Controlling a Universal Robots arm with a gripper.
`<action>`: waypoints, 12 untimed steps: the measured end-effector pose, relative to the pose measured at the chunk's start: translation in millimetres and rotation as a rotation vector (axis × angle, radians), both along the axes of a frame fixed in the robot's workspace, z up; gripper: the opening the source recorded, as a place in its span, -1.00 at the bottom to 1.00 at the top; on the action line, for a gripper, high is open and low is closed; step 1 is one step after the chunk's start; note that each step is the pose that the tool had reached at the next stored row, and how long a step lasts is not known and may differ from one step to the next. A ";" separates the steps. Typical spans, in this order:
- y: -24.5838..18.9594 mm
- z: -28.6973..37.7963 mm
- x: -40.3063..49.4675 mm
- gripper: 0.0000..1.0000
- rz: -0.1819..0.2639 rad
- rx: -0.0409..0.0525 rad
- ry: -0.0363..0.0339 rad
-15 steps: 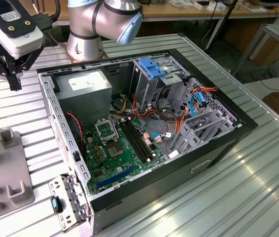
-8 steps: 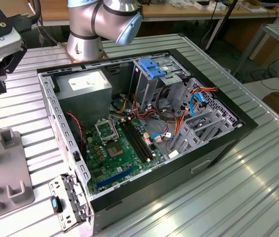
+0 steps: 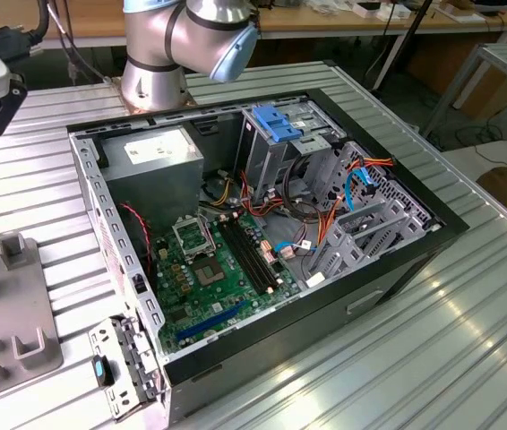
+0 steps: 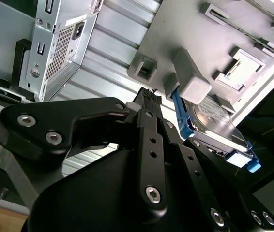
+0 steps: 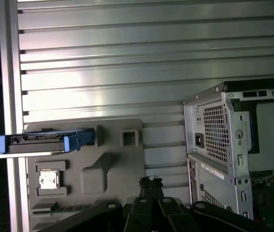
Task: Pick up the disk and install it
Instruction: 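Reach for the disk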
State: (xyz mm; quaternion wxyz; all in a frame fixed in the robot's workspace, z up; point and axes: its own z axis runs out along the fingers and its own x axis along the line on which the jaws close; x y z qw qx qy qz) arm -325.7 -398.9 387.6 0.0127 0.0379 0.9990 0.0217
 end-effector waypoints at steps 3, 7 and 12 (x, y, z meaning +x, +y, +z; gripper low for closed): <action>0.0 0.0 -4.9 -0.79 0.000 -0.0001 0.0001; 0.0 0.0 -10.1 -0.79 0.000 0.0000 0.0000; 0.0 -0.2 -24.4 -0.79 0.000 -0.0001 0.0001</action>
